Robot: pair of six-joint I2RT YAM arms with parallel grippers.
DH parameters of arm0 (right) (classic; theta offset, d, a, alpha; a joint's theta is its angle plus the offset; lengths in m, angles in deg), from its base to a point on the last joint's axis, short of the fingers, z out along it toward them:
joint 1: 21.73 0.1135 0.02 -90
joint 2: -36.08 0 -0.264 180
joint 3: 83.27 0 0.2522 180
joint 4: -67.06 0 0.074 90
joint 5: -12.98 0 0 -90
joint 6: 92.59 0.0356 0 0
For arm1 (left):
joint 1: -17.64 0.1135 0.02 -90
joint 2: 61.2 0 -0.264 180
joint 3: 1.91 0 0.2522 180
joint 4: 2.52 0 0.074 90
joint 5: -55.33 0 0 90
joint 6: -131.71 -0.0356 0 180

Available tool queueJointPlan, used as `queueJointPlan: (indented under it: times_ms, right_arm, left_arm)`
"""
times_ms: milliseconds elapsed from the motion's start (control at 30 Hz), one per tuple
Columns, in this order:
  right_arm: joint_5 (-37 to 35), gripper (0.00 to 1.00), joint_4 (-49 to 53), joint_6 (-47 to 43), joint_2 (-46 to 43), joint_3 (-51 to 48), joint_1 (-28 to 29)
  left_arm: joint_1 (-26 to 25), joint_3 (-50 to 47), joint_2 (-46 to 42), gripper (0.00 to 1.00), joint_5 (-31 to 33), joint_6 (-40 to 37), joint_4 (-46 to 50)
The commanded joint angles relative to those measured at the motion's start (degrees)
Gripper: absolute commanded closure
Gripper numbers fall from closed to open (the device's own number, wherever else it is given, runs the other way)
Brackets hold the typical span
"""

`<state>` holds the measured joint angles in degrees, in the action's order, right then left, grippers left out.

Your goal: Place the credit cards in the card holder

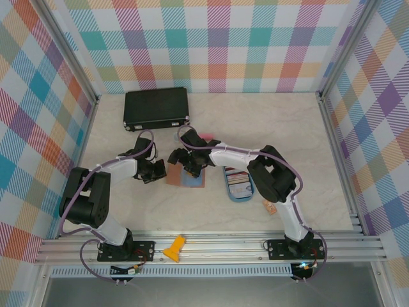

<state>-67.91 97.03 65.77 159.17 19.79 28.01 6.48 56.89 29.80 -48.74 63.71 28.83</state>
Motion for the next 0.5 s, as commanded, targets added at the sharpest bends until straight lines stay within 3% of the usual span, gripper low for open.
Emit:
queueJointPlan:
  times_ms: [0,467]
  right_arm:
    - [-0.21,0.16,-0.63,0.61,-0.61,0.33,0.73]
    - [3.83,0.15,-12.16,4.98,-1.17,-3.53,0.63]
  left_arm:
    - [0.41,-2.3,1.2,1.0,-0.08,-0.93,1.5]
    - [0.41,-2.27,0.51,1.0,-0.61,-0.92,2.15]
